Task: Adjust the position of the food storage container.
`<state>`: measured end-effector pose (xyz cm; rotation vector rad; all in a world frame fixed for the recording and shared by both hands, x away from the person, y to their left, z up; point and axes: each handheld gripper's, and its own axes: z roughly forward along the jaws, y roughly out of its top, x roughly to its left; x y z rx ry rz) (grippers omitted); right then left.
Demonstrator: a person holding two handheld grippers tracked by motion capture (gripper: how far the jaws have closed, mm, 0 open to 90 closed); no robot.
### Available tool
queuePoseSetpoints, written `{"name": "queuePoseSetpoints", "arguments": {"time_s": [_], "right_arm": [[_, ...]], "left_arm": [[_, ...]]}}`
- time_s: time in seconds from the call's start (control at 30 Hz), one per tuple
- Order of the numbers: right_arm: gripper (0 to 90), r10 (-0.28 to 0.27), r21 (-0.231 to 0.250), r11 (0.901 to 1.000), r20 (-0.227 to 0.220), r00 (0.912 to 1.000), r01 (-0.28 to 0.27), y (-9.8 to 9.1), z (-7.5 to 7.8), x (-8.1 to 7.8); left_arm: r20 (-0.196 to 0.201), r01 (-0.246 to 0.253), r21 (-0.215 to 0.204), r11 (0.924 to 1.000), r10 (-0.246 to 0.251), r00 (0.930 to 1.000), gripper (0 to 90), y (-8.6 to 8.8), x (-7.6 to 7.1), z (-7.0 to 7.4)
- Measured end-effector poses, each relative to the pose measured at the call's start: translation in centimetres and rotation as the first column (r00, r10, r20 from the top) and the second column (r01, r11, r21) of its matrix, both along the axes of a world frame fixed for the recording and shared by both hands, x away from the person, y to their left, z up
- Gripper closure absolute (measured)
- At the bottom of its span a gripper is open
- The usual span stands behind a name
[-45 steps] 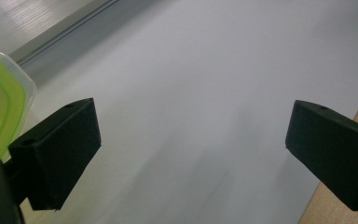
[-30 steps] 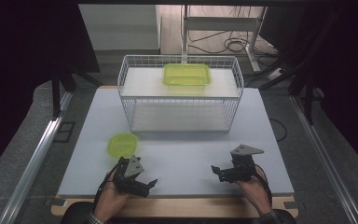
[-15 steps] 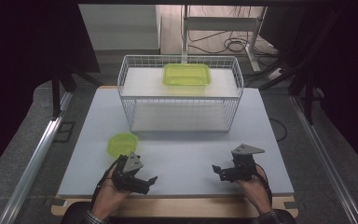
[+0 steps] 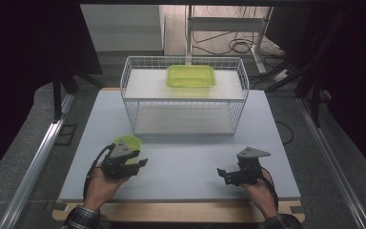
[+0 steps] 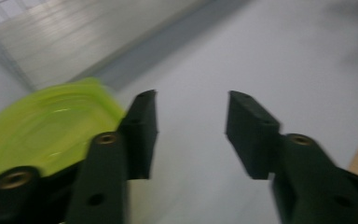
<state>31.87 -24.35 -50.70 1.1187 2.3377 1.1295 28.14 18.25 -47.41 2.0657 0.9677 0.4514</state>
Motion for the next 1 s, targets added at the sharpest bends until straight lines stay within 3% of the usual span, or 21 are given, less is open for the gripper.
{"name": "queuePoseSetpoints", "arguments": {"time_s": [0.2,0.33,0.57,0.67,0.87,1.0], "right_arm": [[0.0,-0.001,-0.006,1.0000,0.003,1.0000,0.001,0.1,0.0,0.0],[0.0,0.005,-0.008,1.0000,0.004,1.0000,-0.005,0.1,-0.1,0.0],[0.0,0.006,-0.013,0.9999,0.010,0.9999,-0.006,0.2,-0.1,0.0],[0.1,0.006,-0.010,0.9999,0.008,1.0000,-0.005,0.1,-0.2,0.1],[0.1,0.009,-0.015,0.9998,0.004,1.0000,-0.009,0.2,-0.3,0.1],[0.2,0.007,-0.014,0.9999,0.000,1.0000,-0.007,0.2,-0.3,0.1]], "left_arm": [[0.009,-0.090,-0.007,0.9959,0.090,0.9959,80.0,3.1,1.8,0.8],[0.008,-0.134,-0.019,0.9908,0.134,0.9909,88.6,4.7,2.8,0.8],[0.016,-0.235,-0.019,0.9718,0.235,0.9718,89.9,7.4,4.0,0.1],[0.014,-0.264,-0.030,0.9640,0.265,0.9642,89.9,8.0,4.2,-0.4],[-0.005,-0.325,0.000,0.9458,0.325,0.9458,89.9,9.3,4.8,-2.3],[-0.018,-0.342,-0.001,0.9397,0.342,0.9395,90.0,9.7,5.0,-3.2]]}}
